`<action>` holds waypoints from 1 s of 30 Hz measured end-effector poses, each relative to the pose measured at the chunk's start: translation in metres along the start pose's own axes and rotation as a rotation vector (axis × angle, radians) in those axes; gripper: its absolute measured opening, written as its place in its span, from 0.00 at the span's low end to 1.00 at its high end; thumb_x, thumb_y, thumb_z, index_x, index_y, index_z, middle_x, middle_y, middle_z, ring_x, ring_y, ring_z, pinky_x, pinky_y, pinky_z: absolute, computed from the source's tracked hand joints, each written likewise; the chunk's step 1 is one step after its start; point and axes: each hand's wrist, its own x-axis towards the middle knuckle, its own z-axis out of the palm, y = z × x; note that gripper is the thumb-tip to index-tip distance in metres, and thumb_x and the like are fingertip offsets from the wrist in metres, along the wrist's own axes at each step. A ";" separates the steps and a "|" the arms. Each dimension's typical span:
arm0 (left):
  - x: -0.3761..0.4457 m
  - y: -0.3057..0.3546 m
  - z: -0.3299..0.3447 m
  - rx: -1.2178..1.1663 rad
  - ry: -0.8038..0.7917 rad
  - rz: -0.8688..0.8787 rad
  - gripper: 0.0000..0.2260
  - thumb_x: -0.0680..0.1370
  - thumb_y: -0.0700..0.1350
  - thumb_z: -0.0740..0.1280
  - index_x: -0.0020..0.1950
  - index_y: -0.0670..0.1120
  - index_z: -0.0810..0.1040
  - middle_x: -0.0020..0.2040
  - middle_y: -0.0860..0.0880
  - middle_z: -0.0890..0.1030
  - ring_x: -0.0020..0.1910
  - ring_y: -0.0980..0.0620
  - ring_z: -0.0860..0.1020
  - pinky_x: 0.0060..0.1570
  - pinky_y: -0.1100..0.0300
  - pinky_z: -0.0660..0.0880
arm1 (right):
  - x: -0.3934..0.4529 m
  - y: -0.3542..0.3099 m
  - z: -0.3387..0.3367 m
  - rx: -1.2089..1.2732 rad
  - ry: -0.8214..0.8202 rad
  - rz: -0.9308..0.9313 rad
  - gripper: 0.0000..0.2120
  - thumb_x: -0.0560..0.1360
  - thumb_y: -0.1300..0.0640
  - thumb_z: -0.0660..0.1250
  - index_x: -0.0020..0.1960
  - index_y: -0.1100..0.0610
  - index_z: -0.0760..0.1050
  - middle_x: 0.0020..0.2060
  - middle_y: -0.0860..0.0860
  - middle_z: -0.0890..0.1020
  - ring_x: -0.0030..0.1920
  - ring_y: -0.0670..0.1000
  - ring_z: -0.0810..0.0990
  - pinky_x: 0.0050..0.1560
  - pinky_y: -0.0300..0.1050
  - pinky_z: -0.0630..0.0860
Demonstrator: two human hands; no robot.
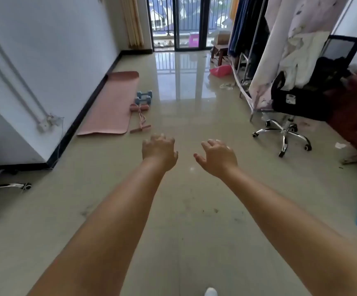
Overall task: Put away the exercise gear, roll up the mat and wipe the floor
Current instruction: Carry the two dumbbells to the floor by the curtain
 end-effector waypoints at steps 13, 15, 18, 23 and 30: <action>0.227 -0.010 0.109 -0.071 -0.412 -0.129 0.21 0.80 0.54 0.57 0.70 0.46 0.66 0.70 0.44 0.68 0.70 0.44 0.65 0.66 0.51 0.66 | 0.220 0.062 0.117 0.060 -0.407 0.165 0.24 0.79 0.43 0.54 0.66 0.58 0.70 0.65 0.56 0.73 0.67 0.57 0.69 0.62 0.51 0.69; 0.267 -0.013 0.115 -0.066 -0.441 -0.135 0.22 0.80 0.55 0.57 0.70 0.46 0.66 0.70 0.44 0.68 0.71 0.44 0.65 0.66 0.51 0.66 | 0.263 0.068 0.121 0.055 -0.436 0.158 0.24 0.79 0.43 0.54 0.66 0.58 0.70 0.65 0.56 0.73 0.67 0.57 0.69 0.61 0.51 0.69; 0.324 -0.023 0.117 -0.056 -0.464 -0.155 0.22 0.80 0.55 0.57 0.70 0.46 0.66 0.70 0.44 0.69 0.71 0.44 0.65 0.66 0.51 0.65 | 0.328 0.072 0.125 0.040 -0.463 0.137 0.24 0.79 0.43 0.54 0.66 0.58 0.70 0.65 0.56 0.73 0.66 0.57 0.69 0.61 0.51 0.70; 0.428 -0.052 0.125 -0.062 -0.454 -0.204 0.21 0.80 0.55 0.58 0.69 0.46 0.67 0.69 0.44 0.69 0.70 0.45 0.65 0.66 0.51 0.65 | 0.447 0.066 0.133 0.031 -0.458 0.072 0.23 0.78 0.44 0.55 0.65 0.58 0.71 0.63 0.57 0.74 0.66 0.58 0.70 0.60 0.51 0.70; 0.615 -0.107 0.132 -0.100 -0.436 -0.246 0.21 0.79 0.54 0.58 0.69 0.45 0.67 0.69 0.44 0.69 0.70 0.44 0.66 0.65 0.50 0.66 | 0.645 0.066 0.147 -0.001 -0.422 0.063 0.23 0.79 0.44 0.54 0.66 0.57 0.70 0.64 0.56 0.74 0.66 0.57 0.70 0.60 0.50 0.70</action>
